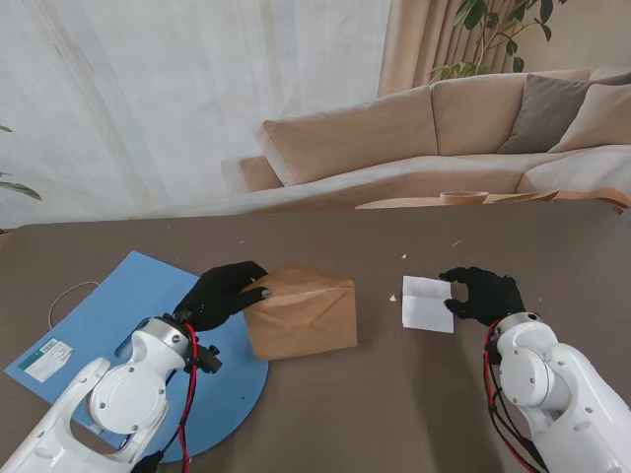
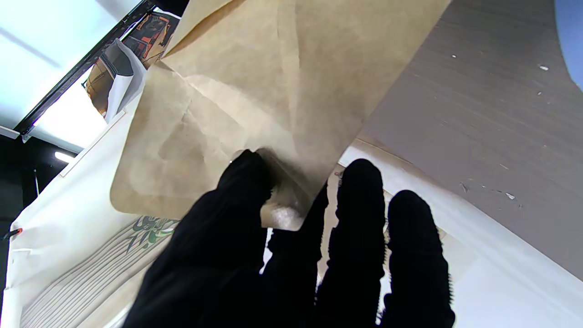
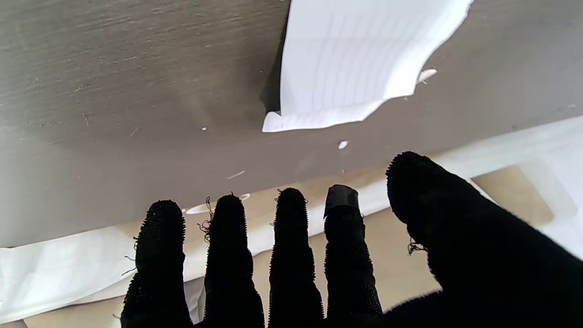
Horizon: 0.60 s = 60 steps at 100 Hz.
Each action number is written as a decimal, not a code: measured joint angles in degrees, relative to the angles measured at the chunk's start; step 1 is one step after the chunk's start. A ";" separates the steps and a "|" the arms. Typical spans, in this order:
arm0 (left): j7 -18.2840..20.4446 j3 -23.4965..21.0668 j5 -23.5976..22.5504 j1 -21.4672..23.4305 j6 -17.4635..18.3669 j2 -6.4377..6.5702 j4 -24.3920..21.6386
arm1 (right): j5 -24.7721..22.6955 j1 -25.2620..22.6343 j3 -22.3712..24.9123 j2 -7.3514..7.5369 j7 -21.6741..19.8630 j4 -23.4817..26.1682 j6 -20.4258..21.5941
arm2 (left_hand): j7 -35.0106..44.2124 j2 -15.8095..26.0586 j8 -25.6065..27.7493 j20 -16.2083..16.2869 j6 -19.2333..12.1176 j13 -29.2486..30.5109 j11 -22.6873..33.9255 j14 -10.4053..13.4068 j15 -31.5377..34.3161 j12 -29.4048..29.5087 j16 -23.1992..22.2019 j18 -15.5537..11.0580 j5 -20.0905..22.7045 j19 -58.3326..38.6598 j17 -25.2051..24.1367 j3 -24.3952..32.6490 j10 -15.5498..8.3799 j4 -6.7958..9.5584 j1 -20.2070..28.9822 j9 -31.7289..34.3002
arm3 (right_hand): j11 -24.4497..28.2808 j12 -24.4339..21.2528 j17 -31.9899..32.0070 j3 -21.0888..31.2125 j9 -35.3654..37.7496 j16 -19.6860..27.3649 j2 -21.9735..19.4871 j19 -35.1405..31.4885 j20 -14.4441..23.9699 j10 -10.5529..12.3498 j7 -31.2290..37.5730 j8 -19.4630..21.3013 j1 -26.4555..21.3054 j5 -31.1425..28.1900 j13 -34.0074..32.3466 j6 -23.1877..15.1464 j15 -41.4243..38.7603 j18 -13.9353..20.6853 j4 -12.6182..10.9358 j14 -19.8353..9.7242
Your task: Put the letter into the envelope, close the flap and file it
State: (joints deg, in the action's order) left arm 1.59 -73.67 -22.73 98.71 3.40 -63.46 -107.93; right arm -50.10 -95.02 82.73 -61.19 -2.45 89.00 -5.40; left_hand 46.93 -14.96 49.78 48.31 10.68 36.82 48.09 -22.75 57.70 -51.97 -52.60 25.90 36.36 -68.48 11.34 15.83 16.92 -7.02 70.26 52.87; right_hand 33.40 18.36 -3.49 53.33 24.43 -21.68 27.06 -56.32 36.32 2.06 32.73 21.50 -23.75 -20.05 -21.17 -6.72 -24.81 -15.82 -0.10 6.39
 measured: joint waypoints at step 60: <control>1.06 -0.62 0.66 -0.35 1.04 0.04 0.18 | -9.36 11.11 -12.80 1.62 2.65 -13.31 -3.38 | -0.06 -0.01 0.46 0.00 0.00 0.02 0.01 0.02 0.00 0.00 0.00 0.00 0.00 0.00 0.12 0.00 0.00 0.00 0.00 0.00 | 3.70 1.62 -0.52 0.44 -2.28 -0.40 -0.02 0.02 0.00 0.00 0.65 -0.01 0.06 0.63 0.00 -0.28 -2.80 1.45 0.00 -0.06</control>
State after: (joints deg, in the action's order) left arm 2.65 -74.30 -22.06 98.36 4.44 -63.42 -107.75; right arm -59.45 -83.91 69.93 -59.57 0.20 75.69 -8.79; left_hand 46.88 -14.97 50.24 48.31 10.68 36.84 48.09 -22.73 57.70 -51.97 -52.60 25.91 36.36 -68.48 11.46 15.84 16.92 -7.02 70.26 52.87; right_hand 37.10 19.98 -4.00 53.77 22.15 -22.08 27.03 -56.31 36.32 2.07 33.38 21.49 -23.69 -19.43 -21.17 -6.99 -27.60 -14.37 -0.10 6.33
